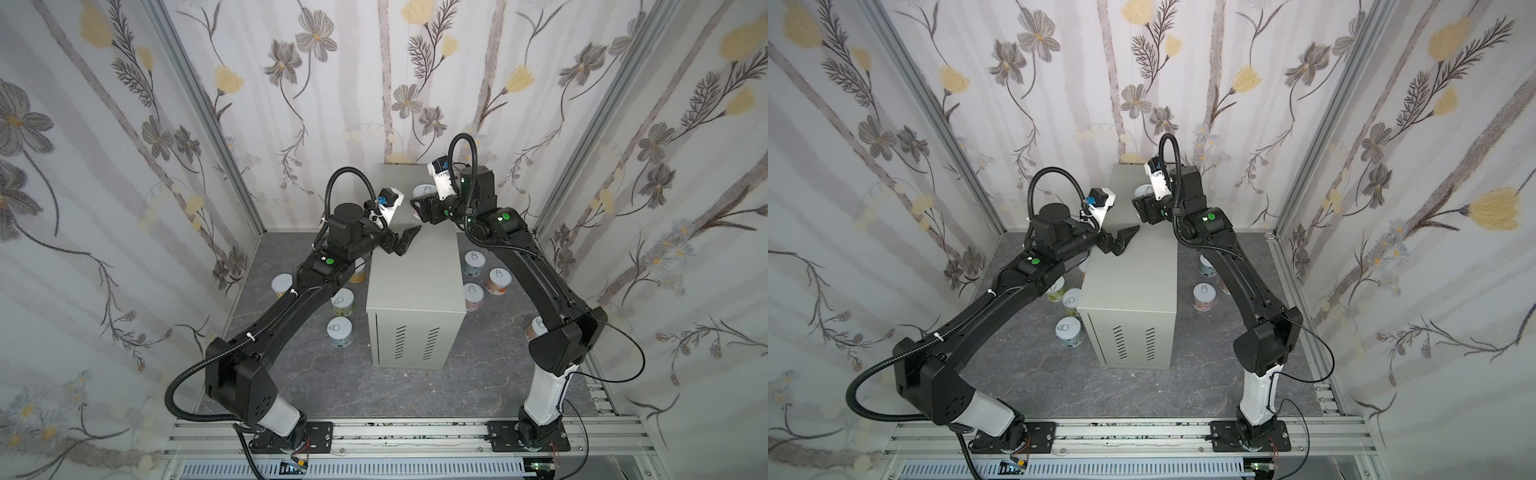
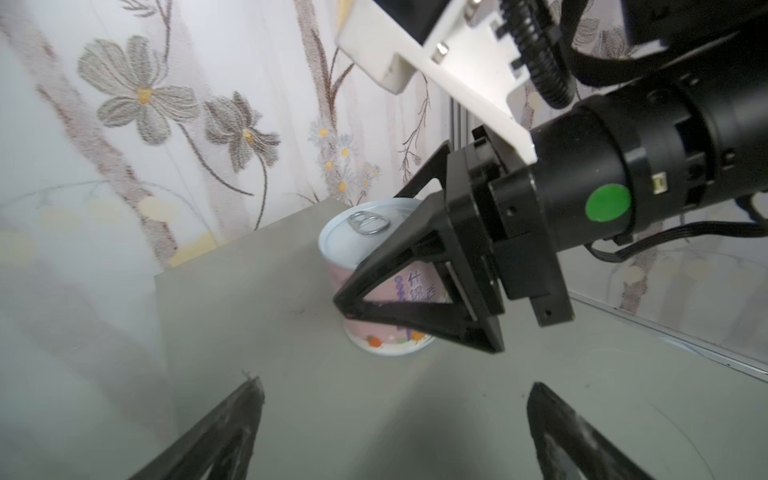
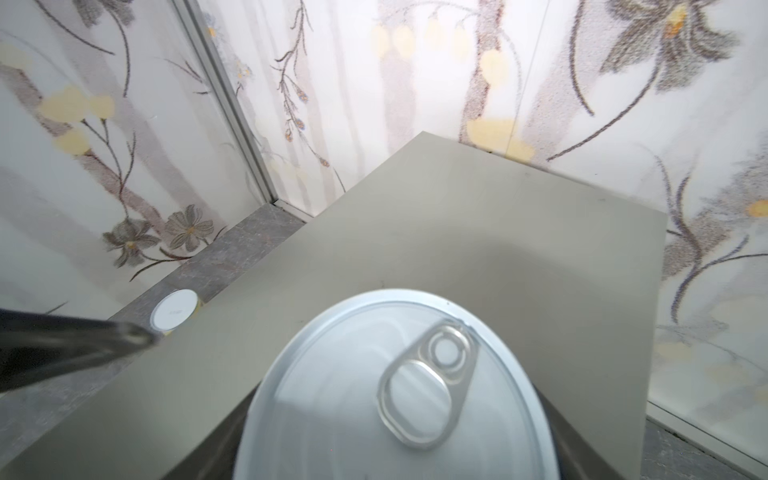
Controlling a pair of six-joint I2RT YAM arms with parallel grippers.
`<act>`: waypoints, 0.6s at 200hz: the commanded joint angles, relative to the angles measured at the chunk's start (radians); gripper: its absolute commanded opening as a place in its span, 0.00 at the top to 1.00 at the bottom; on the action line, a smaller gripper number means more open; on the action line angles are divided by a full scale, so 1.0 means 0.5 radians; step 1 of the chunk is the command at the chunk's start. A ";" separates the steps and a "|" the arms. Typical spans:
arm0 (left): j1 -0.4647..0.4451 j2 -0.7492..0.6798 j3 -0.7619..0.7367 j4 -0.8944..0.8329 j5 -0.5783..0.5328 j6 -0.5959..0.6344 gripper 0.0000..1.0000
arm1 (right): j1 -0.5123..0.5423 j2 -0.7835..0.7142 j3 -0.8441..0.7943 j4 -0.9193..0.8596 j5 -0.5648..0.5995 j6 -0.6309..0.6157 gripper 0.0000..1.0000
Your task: Place and organize the canned foods onto the counter
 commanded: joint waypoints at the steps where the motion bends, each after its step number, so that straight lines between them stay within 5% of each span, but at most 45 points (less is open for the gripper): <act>1: 0.051 -0.151 -0.099 -0.013 0.003 0.028 0.00 | -0.023 0.049 -0.023 -0.094 0.120 0.044 0.44; 60: 0.141 -0.628 -0.513 -0.042 -0.221 0.014 0.00 | -0.121 0.220 0.078 0.114 0.120 0.144 0.46; 120: 0.155 -0.838 -0.677 -0.145 -0.255 -0.068 0.00 | -0.194 0.587 0.559 0.152 0.073 0.196 0.46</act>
